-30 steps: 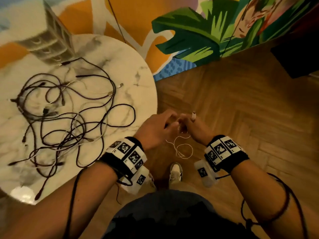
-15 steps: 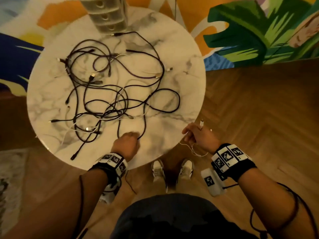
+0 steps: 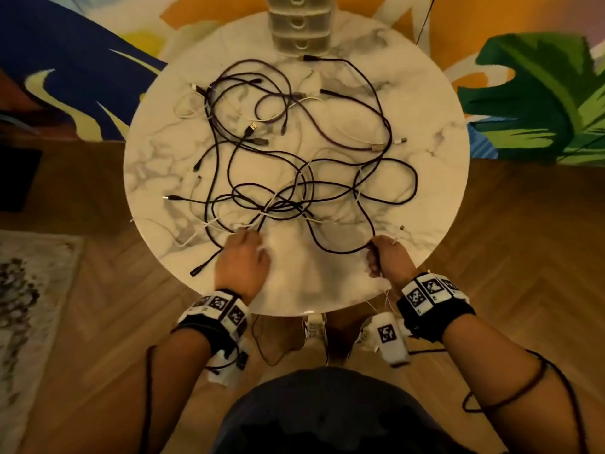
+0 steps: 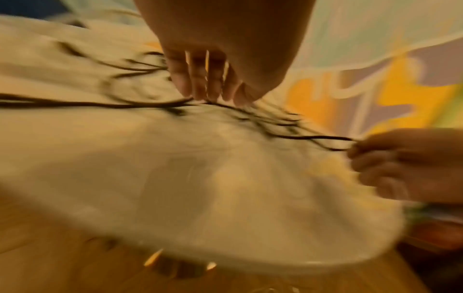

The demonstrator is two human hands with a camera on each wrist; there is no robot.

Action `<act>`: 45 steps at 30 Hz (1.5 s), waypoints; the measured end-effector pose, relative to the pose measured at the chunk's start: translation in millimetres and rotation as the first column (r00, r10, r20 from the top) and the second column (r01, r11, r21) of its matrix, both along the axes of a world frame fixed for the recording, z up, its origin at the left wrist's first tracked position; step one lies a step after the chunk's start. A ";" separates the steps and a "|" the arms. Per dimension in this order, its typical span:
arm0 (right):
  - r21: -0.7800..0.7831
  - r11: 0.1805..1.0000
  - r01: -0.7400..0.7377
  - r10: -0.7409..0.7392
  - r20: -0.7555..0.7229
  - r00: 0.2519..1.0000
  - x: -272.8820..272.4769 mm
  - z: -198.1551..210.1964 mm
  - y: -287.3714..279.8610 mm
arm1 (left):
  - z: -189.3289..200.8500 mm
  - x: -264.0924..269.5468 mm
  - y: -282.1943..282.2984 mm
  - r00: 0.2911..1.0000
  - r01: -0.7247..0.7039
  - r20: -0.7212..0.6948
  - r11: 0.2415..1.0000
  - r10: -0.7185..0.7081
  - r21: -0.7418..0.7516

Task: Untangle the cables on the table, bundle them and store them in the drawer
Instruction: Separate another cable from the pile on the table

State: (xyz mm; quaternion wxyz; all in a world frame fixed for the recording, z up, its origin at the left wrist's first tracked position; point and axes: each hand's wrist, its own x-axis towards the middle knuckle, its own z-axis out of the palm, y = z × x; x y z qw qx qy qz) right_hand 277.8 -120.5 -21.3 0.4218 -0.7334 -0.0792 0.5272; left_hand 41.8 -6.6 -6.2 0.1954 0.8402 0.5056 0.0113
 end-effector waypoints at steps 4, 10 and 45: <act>-0.025 1.000 0.007 -0.007 0.000 1.000 -8.6 -2.5 5.2 | -19.2 -71.0 27.6 0.890 -0.333 -0.362 0.937 0.277 -0.102; -0.062 0.991 -0.121 0.123 0.023 0.992 -21.3 -5.3 10.4 | -18.6 -34.9 7.9 0.939 -0.069 -0.343 0.971 -0.014 -0.229; 0.456 0.880 -0.133 0.063 0.166 0.984 -10.2 114.9 15.0 | 138.9 121.6 -24.8 0.737 0.471 0.445 0.858 -0.509 0.203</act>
